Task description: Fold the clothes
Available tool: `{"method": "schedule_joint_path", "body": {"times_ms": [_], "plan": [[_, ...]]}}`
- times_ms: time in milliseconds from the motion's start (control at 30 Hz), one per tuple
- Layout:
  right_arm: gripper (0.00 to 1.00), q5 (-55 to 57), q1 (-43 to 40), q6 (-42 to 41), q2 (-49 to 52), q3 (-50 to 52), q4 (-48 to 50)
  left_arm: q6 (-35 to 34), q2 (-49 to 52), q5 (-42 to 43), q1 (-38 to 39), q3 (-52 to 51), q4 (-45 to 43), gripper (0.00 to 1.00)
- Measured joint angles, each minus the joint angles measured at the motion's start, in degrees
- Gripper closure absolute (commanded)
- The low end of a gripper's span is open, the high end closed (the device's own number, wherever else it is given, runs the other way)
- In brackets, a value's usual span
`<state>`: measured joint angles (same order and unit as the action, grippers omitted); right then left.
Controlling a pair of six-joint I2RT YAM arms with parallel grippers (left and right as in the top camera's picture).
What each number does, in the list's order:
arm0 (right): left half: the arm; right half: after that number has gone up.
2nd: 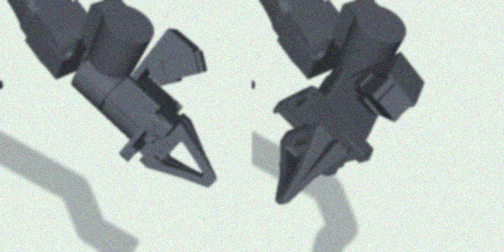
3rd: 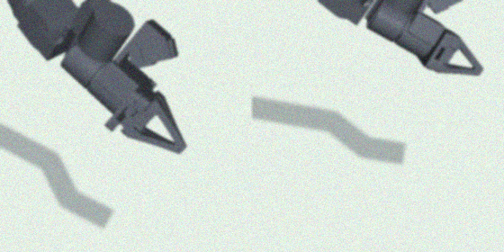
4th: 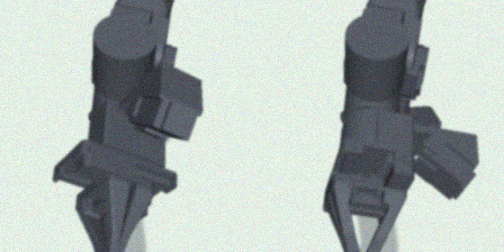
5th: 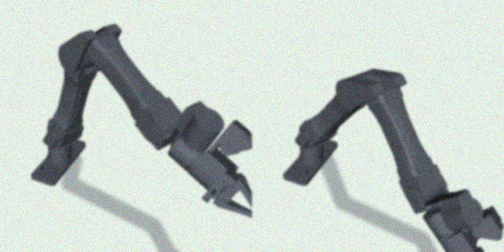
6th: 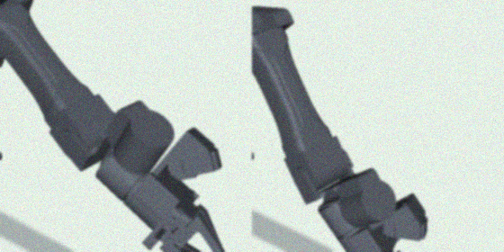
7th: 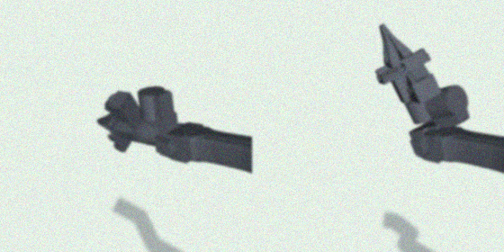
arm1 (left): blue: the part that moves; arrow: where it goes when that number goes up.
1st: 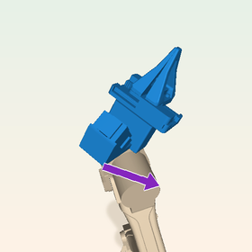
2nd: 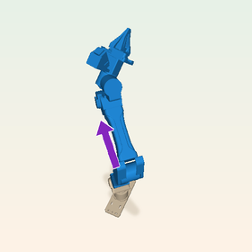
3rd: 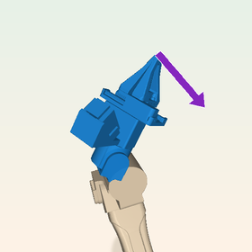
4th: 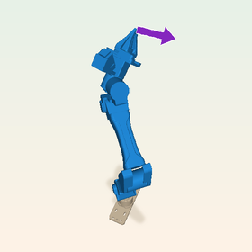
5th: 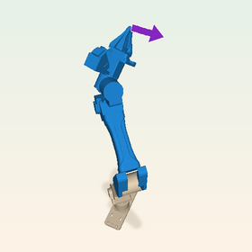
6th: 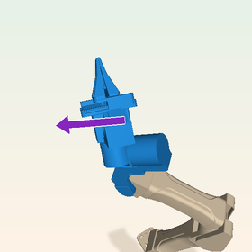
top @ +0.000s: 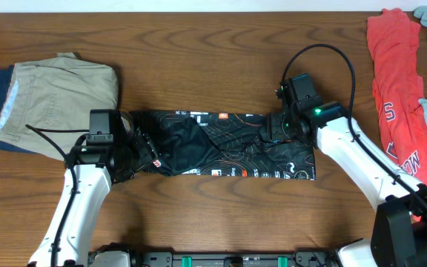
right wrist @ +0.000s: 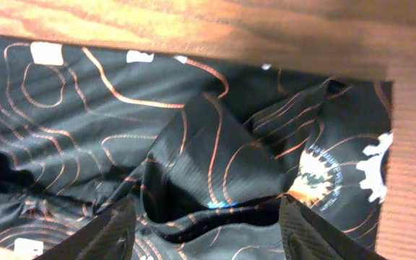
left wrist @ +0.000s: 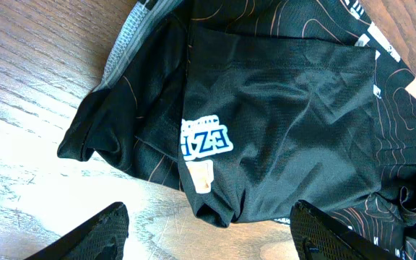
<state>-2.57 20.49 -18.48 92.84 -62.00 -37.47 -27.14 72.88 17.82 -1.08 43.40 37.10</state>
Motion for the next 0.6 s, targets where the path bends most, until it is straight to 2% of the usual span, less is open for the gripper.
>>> {"method": "schedule_joint_path", "body": {"times_ms": [367, 600], "plan": [[0.35, 0.90, 0.00, 5.62, 6.67, 0.00, 11.02, 0.00, 0.02, -0.02, 0.00, 0.00, 0.07, 0.27], [0.53, 0.90, 0.00, 6.95, 8.41, 0.00, 13.09, 0.02, 0.04, -0.02, 0.00, 0.00, 0.13, 0.27]]}}
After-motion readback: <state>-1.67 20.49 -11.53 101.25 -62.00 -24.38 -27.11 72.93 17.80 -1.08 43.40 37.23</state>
